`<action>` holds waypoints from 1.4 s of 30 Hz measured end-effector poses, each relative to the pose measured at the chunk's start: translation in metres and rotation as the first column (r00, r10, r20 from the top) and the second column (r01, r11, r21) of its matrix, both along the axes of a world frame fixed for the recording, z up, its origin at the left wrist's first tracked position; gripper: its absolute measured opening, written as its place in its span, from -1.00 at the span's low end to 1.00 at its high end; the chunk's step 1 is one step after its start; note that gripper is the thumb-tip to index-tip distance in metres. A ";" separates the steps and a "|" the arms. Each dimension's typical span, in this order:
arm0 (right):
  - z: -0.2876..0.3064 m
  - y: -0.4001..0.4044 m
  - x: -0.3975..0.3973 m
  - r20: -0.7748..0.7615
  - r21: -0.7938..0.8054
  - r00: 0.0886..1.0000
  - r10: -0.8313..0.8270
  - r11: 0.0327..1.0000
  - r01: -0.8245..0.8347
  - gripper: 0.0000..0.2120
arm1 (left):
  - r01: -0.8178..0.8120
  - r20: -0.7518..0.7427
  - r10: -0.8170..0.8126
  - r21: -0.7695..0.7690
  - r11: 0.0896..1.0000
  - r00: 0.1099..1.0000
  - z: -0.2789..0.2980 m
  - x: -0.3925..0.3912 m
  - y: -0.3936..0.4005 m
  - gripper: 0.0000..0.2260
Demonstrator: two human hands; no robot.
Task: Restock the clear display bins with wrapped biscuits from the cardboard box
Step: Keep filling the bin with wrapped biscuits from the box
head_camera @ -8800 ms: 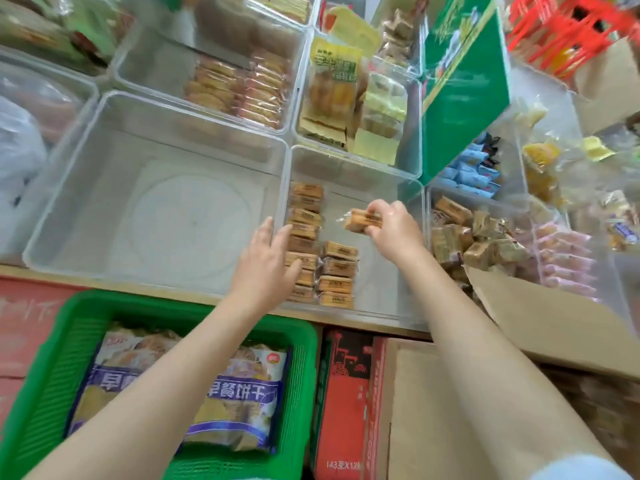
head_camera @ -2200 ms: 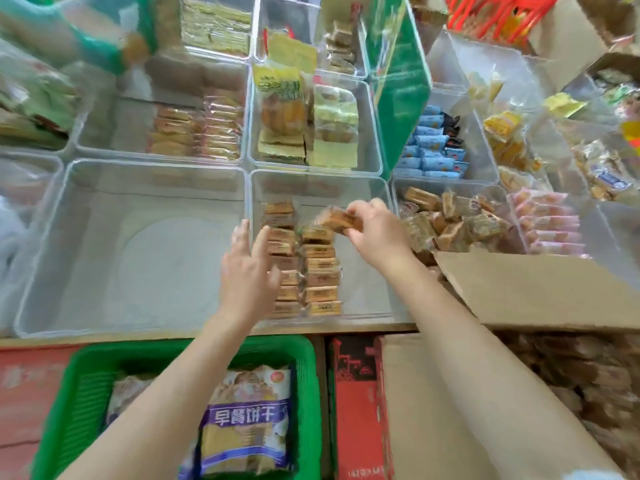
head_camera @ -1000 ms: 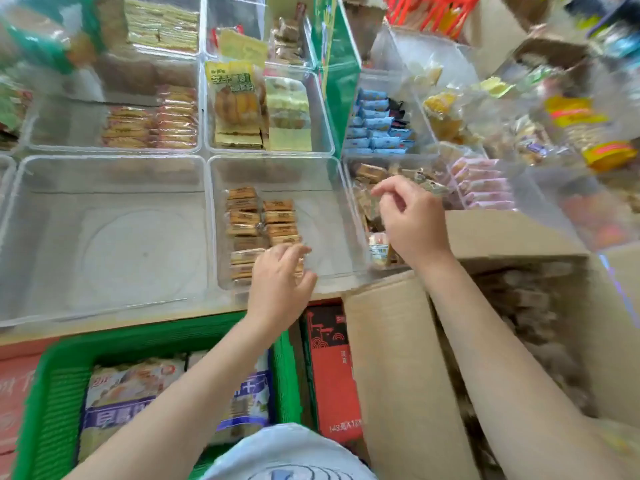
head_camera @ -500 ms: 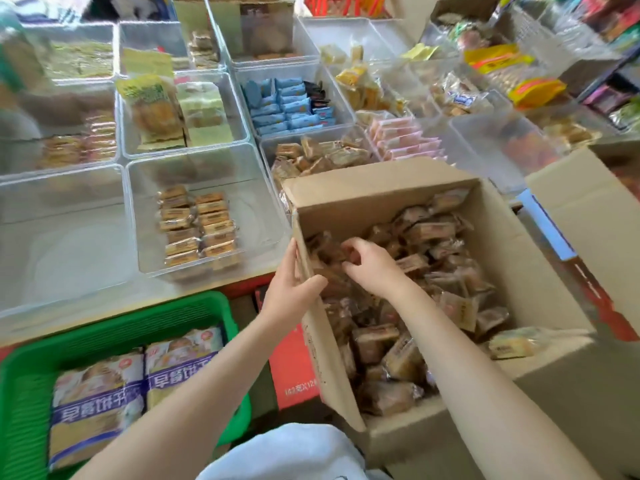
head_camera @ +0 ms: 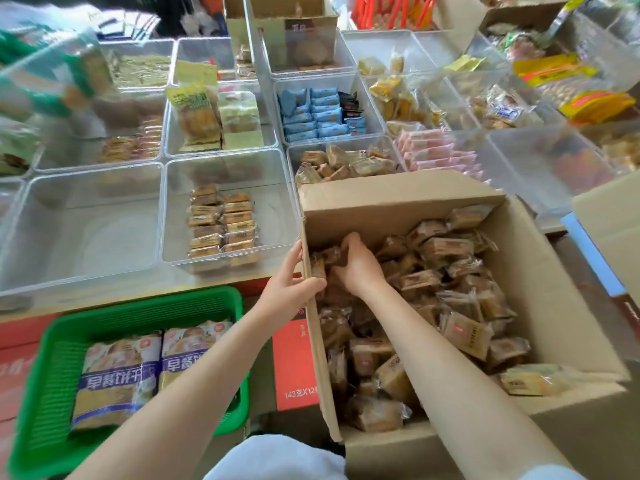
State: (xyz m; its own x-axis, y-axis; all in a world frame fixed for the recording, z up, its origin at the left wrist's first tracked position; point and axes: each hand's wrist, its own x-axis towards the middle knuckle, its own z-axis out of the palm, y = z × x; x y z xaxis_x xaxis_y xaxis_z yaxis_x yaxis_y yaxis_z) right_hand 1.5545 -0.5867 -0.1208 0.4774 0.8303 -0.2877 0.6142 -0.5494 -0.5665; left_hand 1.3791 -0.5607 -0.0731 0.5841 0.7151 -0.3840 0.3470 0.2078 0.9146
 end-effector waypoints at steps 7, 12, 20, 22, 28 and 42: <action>0.042 -0.018 0.022 -0.086 0.154 0.996 -0.024 0.987 0.037 -0.72 | 0.033 0.061 -0.032 -0.011 0.999 0.998 -0.004 -0.001 0.002 -0.33; 0.110 -0.032 0.021 -0.616 0.237 0.788 -0.021 0.948 0.211 -0.77 | 0.119 0.016 -0.119 -0.013 0.993 0.993 -0.005 -0.004 0.011 -0.14; 0.144 0.029 -0.028 -0.754 0.217 0.641 0.140 0.975 0.041 -0.67 | -0.037 0.195 -0.080 0.531 0.846 0.978 0.042 -0.047 0.072 -0.10; 0.142 0.056 -0.045 -0.710 0.194 0.685 0.163 0.980 -0.032 -0.67 | -0.017 0.133 -0.078 0.596 0.803 0.988 0.042 -0.062 0.104 -0.23; 0.121 0.160 -0.076 -0.401 -0.028 0.839 0.368 0.910 -0.413 -0.73 | 0.156 -0.171 0.027 0.944 0.291 0.985 0.016 -0.102 0.187 -0.47; -0.042 0.365 -0.081 0.299 -0.081 0.910 0.288 0.958 -0.276 -0.70 | 0.253 -0.611 0.179 0.552 0.794 0.771 -0.123 -0.135 0.298 -0.25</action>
